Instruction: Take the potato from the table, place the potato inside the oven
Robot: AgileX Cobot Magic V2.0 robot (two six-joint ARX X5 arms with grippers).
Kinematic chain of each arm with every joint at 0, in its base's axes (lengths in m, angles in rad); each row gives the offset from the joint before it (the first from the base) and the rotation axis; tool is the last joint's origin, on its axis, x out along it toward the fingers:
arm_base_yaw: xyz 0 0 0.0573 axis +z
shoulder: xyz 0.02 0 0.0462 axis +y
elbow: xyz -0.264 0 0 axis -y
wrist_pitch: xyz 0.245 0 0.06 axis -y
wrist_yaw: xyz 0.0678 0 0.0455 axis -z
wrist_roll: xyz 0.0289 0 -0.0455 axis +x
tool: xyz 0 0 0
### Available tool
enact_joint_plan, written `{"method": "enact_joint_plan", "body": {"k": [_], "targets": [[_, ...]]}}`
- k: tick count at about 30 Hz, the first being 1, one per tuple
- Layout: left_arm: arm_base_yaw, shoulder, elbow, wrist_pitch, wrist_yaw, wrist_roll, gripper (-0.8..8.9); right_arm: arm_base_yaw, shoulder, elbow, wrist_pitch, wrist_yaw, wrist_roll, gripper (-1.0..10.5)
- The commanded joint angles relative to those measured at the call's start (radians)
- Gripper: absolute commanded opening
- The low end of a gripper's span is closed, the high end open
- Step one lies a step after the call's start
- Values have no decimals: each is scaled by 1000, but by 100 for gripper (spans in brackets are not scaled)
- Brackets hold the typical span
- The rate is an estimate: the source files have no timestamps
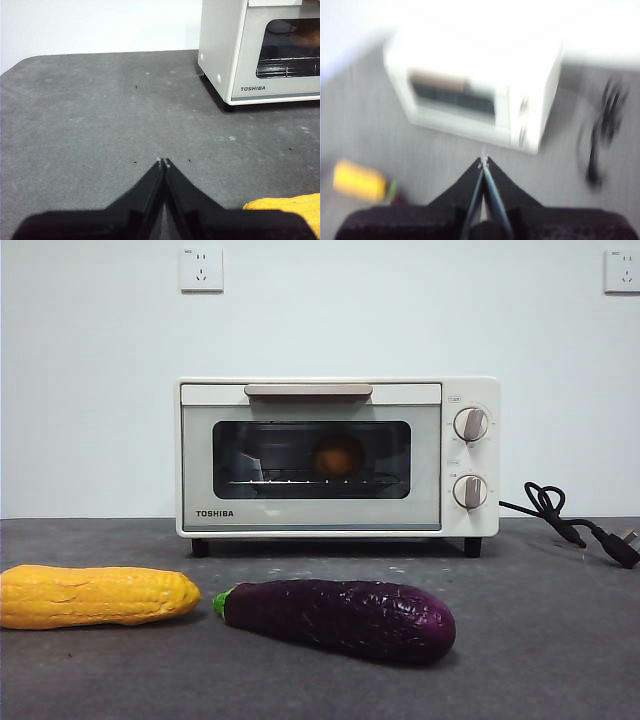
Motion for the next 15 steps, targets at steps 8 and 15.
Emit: {"method": "enact_joint_plan", "body": {"k": [8,15], "targets": [[3,-3,-15,2,6,-10,-4,-180,-333,-642,664,-44,-6,1],[3,-3,-15,3,6,-10,-4,-180,-466,-887,759,10,16,1]]}}
